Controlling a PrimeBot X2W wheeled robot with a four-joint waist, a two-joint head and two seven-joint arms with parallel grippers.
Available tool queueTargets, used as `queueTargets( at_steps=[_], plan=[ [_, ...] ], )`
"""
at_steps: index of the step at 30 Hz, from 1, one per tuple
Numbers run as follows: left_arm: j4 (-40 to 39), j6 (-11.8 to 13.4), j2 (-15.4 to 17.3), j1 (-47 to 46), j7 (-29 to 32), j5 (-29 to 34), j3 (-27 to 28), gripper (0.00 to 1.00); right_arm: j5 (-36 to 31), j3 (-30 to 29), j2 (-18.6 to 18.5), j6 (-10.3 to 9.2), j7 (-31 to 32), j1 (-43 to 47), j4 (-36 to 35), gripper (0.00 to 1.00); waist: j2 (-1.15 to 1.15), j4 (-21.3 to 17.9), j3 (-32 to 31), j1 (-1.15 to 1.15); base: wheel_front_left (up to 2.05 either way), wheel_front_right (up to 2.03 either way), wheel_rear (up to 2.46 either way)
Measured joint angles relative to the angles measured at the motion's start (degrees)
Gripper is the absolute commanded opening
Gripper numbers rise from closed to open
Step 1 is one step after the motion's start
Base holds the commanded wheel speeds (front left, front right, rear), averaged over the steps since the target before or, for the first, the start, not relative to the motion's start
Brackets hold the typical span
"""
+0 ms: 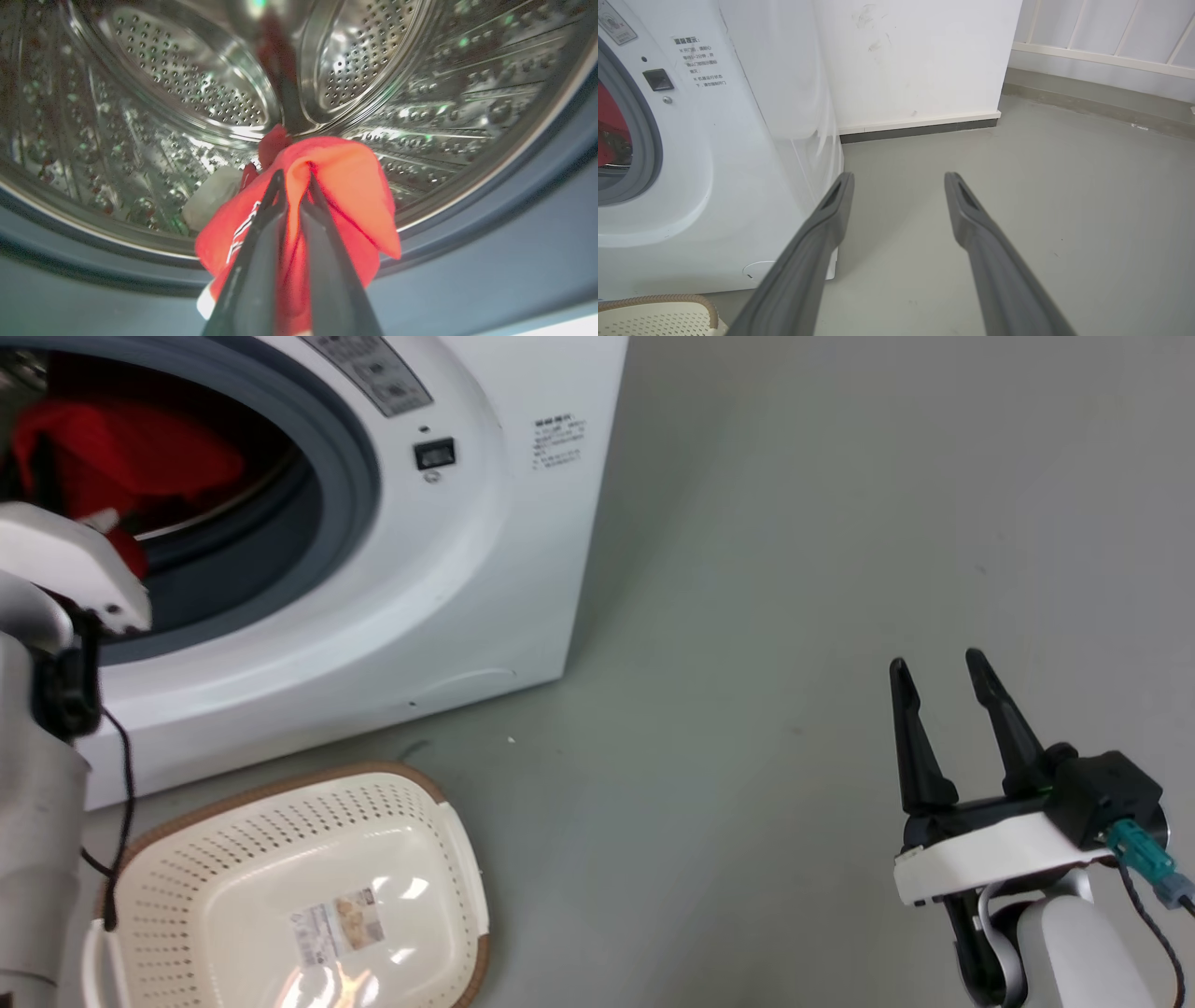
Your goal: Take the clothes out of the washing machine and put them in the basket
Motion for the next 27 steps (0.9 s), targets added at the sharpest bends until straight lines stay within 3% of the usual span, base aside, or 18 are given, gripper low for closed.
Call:
queueTargets(
  at_steps=[13, 27],
  plan=[
    [-4.12, -0.97, -5.64, 10.55, -10.74, -0.14, -1.99, 0.0, -2.89, -3.18, 0.01, 0.0, 1.71, 5.03, -0.45, 1.0, 0.0, 5.67, -10.22, -0.01, 0.0, 0.0, 0.0],
    [-18.78, 2.27, -10.03, 35.45, -9.4, -2.13, -5.35, 0.0, -4.2, -5.17, -0.01, 0.0, 6.16, 10.0, -5.43, 1.0, 0.0, 11.09, -17.27, 0.0, 0.0, 0.0, 0.0]
  ],
)
